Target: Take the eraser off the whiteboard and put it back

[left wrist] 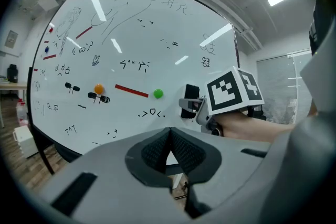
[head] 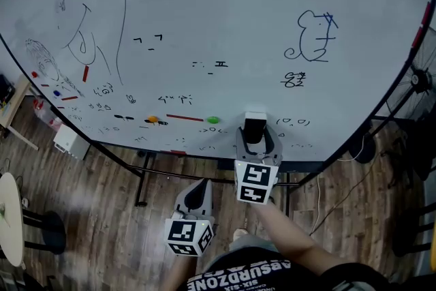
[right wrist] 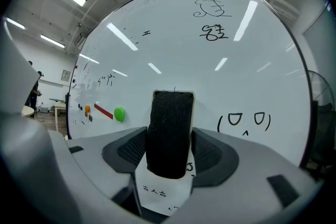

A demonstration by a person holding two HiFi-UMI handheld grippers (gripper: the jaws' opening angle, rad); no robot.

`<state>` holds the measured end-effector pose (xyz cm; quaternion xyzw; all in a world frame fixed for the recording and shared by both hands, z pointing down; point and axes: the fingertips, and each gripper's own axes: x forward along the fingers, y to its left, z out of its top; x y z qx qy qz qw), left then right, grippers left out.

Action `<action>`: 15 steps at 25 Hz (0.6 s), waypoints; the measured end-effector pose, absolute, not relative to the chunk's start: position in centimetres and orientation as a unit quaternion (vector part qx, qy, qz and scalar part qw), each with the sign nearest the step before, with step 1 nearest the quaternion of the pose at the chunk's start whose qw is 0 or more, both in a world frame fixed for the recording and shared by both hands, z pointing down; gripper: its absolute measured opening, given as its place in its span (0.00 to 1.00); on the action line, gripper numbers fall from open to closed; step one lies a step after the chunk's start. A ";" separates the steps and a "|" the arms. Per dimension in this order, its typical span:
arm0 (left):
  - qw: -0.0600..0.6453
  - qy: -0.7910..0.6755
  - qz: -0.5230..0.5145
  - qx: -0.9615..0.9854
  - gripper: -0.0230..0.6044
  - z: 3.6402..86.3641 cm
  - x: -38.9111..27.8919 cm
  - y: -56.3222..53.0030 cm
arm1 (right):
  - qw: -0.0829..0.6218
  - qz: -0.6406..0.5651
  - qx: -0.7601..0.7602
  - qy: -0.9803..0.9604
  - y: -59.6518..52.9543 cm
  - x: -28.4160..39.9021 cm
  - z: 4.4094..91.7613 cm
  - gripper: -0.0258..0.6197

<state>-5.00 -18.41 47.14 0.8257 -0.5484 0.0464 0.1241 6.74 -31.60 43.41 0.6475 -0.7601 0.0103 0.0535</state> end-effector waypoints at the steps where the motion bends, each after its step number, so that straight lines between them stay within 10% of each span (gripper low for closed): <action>1: 0.124 -0.549 0.046 0.825 0.05 47.2 -4.9 -18.5 | 0.053 0.009 0.648 -0.759 -31.6 6.8 43.4 0.43; 15: 0.123 -0.552 0.050 0.823 0.05 47.6 -4.3 -18.1 | 0.060 0.013 0.629 -0.775 -31.6 7.1 43.4 0.40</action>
